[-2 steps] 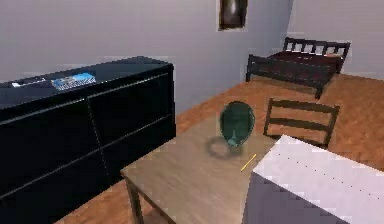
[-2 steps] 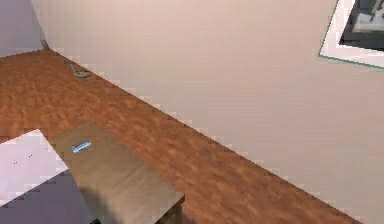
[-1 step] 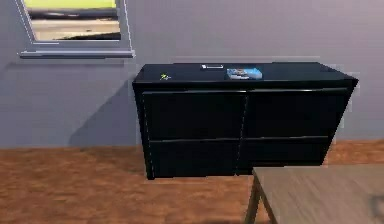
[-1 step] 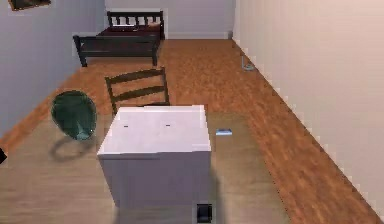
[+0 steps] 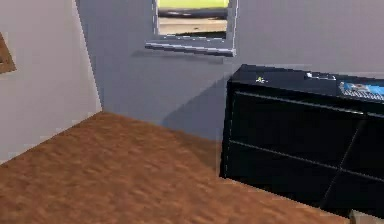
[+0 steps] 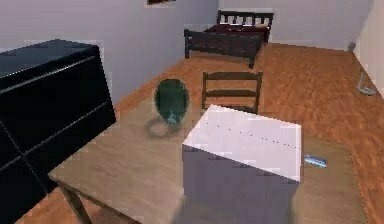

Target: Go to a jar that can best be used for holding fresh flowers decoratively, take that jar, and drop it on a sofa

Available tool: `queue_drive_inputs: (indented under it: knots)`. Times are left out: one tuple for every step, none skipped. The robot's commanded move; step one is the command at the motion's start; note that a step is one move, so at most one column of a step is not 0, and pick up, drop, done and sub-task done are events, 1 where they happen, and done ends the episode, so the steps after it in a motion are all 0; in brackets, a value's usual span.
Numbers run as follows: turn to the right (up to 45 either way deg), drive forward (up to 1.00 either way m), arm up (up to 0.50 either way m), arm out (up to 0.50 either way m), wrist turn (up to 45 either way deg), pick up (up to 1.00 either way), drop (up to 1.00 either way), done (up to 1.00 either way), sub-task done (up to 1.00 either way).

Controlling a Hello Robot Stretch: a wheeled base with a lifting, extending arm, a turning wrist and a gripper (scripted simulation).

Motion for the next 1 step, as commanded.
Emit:
queue_drive_inputs:
  knots:
    - [-45.0,0.0,0.0,0.0,0.0,0.0,0.0,0.0,0.0]
